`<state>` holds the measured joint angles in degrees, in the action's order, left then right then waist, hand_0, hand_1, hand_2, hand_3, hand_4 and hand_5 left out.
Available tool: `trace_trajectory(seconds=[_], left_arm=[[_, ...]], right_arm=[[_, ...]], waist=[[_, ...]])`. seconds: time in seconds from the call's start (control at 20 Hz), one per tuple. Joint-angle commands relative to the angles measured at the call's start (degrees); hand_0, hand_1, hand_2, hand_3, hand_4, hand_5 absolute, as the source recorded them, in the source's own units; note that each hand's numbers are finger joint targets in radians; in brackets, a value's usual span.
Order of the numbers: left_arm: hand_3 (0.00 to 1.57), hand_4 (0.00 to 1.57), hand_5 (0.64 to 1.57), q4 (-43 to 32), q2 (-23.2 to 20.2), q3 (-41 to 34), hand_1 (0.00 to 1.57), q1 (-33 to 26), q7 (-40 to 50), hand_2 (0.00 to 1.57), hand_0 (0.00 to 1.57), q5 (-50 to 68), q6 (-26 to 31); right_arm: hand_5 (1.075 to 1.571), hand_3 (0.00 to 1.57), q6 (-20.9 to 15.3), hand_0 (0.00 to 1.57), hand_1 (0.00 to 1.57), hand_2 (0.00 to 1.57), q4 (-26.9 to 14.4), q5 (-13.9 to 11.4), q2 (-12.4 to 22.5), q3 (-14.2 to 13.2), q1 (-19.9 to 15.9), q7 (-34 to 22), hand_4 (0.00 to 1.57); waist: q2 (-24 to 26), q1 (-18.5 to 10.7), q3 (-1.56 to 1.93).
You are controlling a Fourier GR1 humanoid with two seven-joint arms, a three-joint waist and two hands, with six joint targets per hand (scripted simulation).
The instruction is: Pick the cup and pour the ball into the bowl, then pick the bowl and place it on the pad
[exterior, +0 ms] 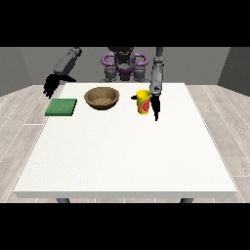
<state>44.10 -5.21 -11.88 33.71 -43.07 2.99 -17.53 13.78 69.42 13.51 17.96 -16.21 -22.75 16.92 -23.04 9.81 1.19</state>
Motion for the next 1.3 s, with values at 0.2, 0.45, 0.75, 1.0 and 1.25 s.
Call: trace_trajectory(seconds=[0.2,0.45,0.75,1.0,1.25], left_arm=[[1.57,1.3,1.492,-1.84,1.26,4.07,1.57,-0.49,2.59,1.57,1.57,-10.15,-16.94],[1.57,1.36,1.459,-2.82,0.1,6.94,1.57,1.3,8.46,1.57,1.57,-14.48,-19.82],[1.57,1.3,1.481,-8.33,-4.09,18.69,1.57,5.32,25.17,1.57,1.57,-33.76,-29.97],[1.57,1.26,1.498,-16.85,-4.86,27.58,1.57,8.71,38.3,1.57,1.57,-48.45,-30.65],[1.57,1.22,1.523,-21.18,3.04,35.14,1.57,19.82,54.5,1.57,1.57,-59.49,-22.94]], right_arm=[[1.57,0.0,4.86,0.0,0.0,0.0,-6.99,3.07,3.71,-2.78,-0.47,-1.07,0.38],[1.571,0.25,8.73,0.0,0.0,0.0,-12.66,4.06,6.7,-5.12,1.47,1.67,0.47],[1.571,0.21,5.94,0.0,0.0,0.0,-18.47,1.9,4.65,-3.24,0.99,-2.46,0.5],[1.57,0.34,7.98,0.0,0.0,0.0,-22.89,3.15,7.51,-5.2,2.32,-4.28,0.53],[1.57,0.35,7.82,0.0,0.0,0.0,-28.77,1.85,7.13,-6.3,5.6,1.23,0.57]], waist=[[3.38,2.23,-1.13],[7.64,1.39,-1.12],[18.79,-0.86,-0.73],[25.15,-2.29,-0.64],[27.1,-6.34,-0.81]])
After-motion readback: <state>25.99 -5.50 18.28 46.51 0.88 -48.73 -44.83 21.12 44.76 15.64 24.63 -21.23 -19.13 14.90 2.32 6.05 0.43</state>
